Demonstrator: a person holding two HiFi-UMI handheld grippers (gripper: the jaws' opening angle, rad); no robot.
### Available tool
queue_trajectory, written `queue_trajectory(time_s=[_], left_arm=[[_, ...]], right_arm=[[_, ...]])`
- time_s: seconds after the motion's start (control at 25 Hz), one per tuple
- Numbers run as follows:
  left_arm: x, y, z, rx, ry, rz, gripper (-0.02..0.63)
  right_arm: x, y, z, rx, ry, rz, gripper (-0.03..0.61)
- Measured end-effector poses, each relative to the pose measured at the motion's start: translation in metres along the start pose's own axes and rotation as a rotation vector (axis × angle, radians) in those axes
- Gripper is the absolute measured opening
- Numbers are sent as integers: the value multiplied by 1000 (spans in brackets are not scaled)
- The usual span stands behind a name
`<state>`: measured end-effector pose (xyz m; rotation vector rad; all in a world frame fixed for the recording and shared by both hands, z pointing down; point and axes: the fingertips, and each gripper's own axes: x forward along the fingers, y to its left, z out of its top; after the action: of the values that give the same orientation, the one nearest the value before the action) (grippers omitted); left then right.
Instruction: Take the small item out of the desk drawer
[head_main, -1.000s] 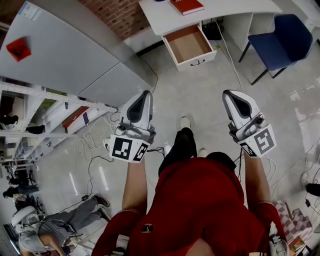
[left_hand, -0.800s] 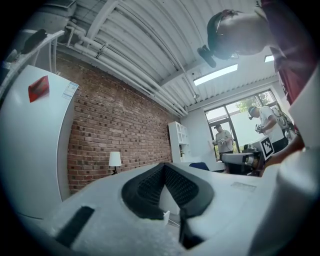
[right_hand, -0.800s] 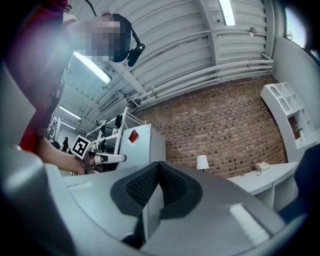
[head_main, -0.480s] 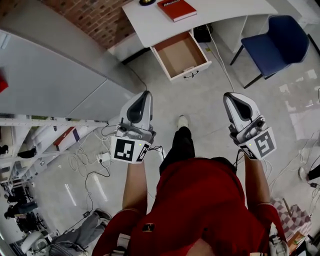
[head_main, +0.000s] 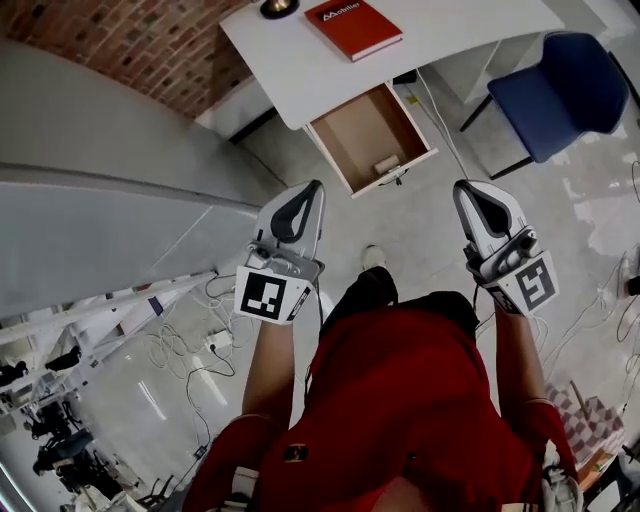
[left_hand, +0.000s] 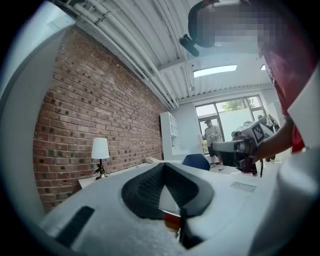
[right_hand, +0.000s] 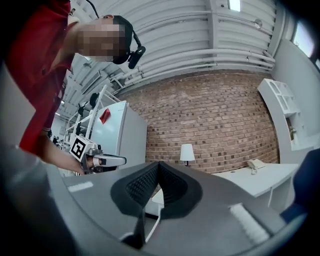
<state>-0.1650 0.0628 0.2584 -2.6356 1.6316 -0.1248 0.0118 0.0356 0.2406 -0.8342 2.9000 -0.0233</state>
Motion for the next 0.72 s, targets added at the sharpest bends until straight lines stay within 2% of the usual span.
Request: queue_trajectory(time_s=[0.2, 0.4, 0.56, 0.72], left_arm=[[41, 25, -24, -27, 38, -80, 2], [81, 26, -59, -30, 106, -156, 2], [110, 28, -82, -45, 157, -184, 2], [144, 32, -108, -14, 218, -199, 2]], right_arm=[[35, -26, -14, 6, 31, -45, 14], [49, -56, -26, 12, 61, -68, 14], [57, -81, -36, 18, 79, -70, 14], [65, -110, -51, 41, 98, -55, 14]])
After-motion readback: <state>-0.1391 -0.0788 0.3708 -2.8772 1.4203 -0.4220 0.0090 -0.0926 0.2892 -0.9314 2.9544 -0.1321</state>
